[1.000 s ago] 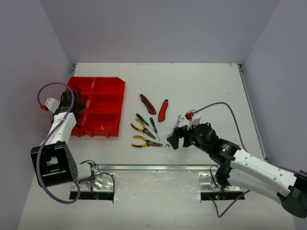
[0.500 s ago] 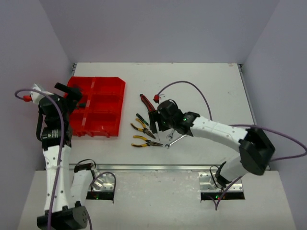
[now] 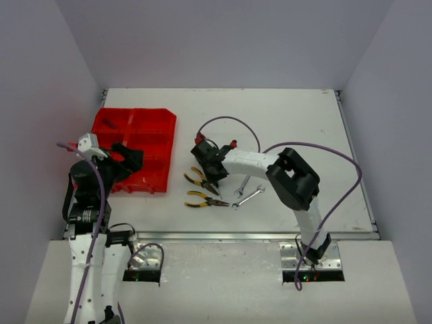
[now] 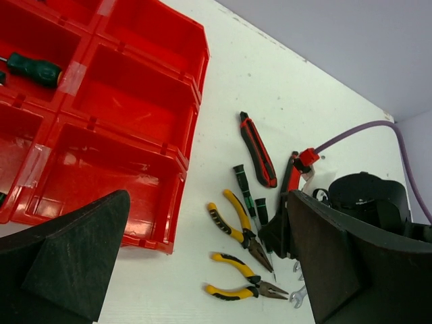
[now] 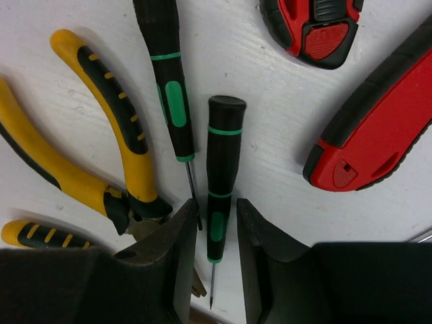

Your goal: Sort the tools into containers

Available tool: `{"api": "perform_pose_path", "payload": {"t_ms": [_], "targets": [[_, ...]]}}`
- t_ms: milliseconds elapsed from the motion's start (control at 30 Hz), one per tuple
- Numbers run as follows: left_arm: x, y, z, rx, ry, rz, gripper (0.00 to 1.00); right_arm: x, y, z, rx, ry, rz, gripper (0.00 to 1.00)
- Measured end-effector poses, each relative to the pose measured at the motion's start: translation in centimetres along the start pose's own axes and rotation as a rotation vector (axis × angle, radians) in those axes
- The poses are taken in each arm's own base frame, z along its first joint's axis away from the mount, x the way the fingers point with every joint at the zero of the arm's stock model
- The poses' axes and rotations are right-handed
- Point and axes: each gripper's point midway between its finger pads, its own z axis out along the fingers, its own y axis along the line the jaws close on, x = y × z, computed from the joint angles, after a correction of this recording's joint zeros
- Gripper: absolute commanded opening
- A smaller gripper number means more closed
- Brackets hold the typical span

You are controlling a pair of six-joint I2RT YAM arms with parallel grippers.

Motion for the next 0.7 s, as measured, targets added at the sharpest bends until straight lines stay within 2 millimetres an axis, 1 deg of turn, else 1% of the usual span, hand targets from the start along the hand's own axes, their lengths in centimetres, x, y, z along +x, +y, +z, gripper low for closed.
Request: {"api": "perform_pose_path", "payload": {"t_ms": [67, 133, 233, 367, 467, 533, 600, 667, 700], "targets": [[0.3, -0.2, 0.2, 0.011, 0.017, 0.006, 1.0, -0.2, 0.1, 0.3, 0.006, 0.004, 0.0, 0.28], [0.5, -0.4, 0.2, 0.023, 0.029, 0.011, 1.0, -0.4, 0.1, 0.4, 0.008, 0.002, 0.0, 0.19], [0.8, -0.8, 0.2, 0.046, 0.035, 0.016, 1.0, -0.5, 0.3, 0.5, 0.008, 0.001, 0.003, 0.11], [0.7, -1.2, 0.0, 0.069, 0.031, 0.021, 1.0, -0.6, 0.2, 0.4, 0.015, 0.001, 0.011, 0.05], [0.8, -1.4, 0.1, 0.08, 0.038, 0.021, 1.0, -0.3, -0.2, -0.2, 0.023, -0.001, 0.012, 0.04], [1.0, -1.5, 0.2, 0.087, 0.05, 0.02, 1.0, 0.3, -0.9, -1.0, 0.032, 0.005, 0.01, 0.05], [1.4, -1.8, 0.5, 0.104, 0.078, 0.016, 1.0, 0.3, -1.3, -2.4, 0.024, -0.021, 0.009, 0.05], [1.9, -2.2, 0.9, 0.13, 0.112, 0.009, 1.0, 0.0, -2.0, -4.7, 0.01, -0.057, 0.006, 0.03], [2.1, -2.5, 1.0, 0.147, 0.124, 0.005, 1.0, -0.4, -2.1, -5.9, -0.002, -0.083, 0.005, 0.03]]}}
